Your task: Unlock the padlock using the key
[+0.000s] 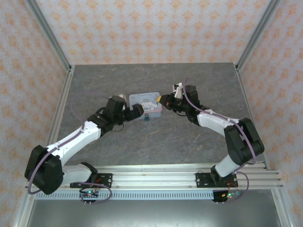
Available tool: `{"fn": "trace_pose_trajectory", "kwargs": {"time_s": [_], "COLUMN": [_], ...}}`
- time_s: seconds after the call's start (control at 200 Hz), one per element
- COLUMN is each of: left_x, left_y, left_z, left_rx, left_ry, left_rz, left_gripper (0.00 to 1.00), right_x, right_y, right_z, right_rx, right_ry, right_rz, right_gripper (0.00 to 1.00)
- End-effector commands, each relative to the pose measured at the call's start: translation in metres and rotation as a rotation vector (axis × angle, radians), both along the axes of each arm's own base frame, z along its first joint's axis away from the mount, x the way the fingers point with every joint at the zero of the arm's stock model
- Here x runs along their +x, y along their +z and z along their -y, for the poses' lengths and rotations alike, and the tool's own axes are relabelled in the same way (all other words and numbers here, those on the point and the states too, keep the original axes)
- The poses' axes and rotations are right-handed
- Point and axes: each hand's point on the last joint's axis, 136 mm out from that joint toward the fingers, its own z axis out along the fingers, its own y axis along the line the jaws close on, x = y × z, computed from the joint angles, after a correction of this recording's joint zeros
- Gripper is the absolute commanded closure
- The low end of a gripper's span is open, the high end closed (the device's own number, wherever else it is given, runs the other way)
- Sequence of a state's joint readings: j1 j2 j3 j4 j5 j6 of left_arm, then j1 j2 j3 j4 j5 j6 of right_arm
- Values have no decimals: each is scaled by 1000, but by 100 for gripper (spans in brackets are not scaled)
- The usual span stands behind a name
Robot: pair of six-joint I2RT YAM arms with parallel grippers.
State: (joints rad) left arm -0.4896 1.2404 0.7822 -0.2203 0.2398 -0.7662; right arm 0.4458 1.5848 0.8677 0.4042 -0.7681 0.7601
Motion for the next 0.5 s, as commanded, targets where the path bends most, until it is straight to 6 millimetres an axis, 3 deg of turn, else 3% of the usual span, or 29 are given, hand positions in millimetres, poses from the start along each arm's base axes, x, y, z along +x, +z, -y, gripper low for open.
{"fn": "trace_pose_trajectory", "kwargs": {"time_s": [0.0, 0.29, 0.49], "left_x": [-9, 12, 33], "left_y": [-18, -47, -64], "left_z": [16, 49, 58], "left_rx": [1, 19, 90], "left_ry": [-90, -207, -246], "left_rz": [12, 88, 117], "left_gripper": [6, 36, 41], "right_x": [12, 30, 31], "right_y": [12, -3, -12], "right_z": [-4, -5, -2], "right_rx": [49, 179, 189], "right_ry": [11, -40, -59], "right_rz": [35, 5, -4], "right_gripper": [100, 100, 100]}}
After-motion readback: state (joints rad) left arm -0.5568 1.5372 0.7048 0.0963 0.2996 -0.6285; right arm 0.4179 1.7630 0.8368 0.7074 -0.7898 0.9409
